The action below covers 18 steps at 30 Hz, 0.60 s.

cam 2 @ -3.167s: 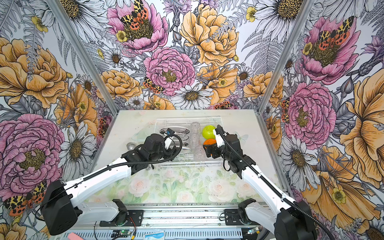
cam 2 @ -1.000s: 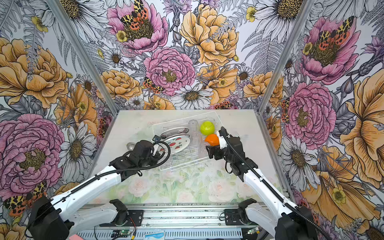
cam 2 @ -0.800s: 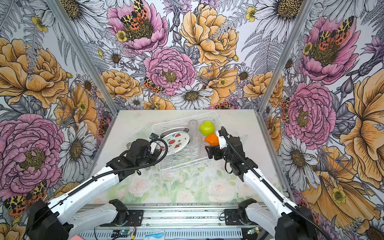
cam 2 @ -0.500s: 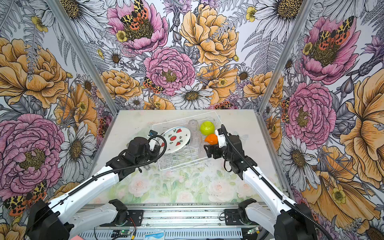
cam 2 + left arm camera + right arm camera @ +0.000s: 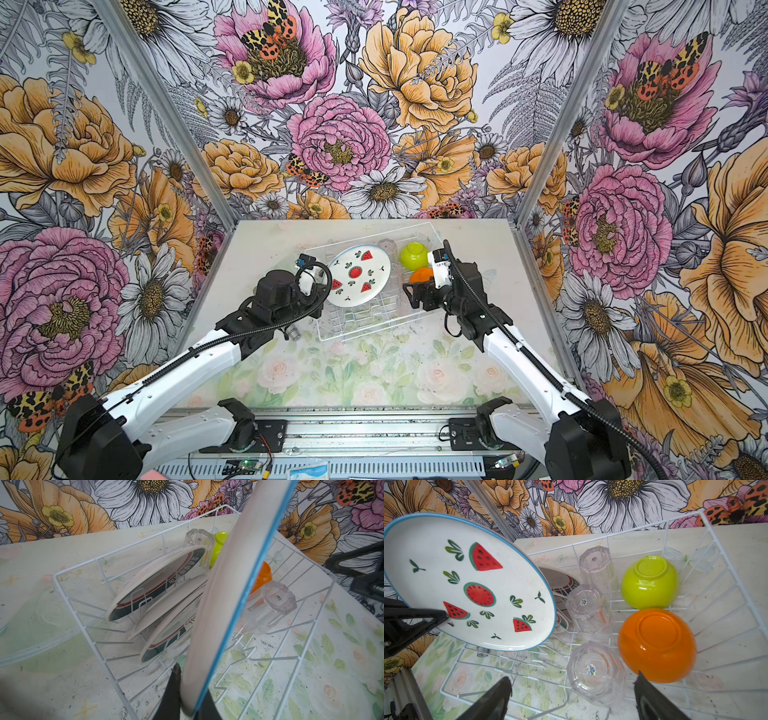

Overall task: Unload the mixed dishes from the dish rack
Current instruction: 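Lift the watermelon-print plate up out of the rack with the left gripper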

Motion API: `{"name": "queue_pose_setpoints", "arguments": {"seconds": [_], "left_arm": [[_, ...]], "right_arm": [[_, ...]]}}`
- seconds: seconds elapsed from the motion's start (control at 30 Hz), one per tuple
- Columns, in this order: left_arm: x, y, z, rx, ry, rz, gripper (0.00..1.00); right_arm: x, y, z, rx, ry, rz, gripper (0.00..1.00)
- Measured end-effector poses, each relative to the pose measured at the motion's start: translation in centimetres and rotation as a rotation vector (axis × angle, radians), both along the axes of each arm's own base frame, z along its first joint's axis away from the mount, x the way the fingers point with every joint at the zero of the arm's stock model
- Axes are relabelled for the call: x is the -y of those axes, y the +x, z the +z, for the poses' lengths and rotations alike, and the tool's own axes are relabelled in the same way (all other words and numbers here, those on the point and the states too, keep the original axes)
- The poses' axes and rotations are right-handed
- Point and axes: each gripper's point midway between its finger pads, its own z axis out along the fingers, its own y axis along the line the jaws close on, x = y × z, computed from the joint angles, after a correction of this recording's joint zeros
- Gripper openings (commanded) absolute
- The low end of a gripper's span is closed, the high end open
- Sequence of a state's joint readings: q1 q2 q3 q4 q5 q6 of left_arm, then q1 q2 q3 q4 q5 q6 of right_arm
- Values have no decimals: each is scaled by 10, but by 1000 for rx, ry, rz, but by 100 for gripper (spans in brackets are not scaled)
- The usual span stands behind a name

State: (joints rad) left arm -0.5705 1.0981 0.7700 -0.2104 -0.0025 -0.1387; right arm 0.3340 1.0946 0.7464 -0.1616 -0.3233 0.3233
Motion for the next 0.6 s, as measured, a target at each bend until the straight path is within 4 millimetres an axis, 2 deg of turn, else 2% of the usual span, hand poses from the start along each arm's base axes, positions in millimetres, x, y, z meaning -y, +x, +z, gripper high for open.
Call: {"name": "queue_pose_setpoints", "arguments": {"seconds": [0.3,0.6], "left_arm": [[13,9,3,-11,-96,-25,0],[10,32,20,3,-253,3,0]], "right_arm": [[-4,7,-2,-19,22,-5,93],[-10,23,3,-25,47,-11,93]]}}
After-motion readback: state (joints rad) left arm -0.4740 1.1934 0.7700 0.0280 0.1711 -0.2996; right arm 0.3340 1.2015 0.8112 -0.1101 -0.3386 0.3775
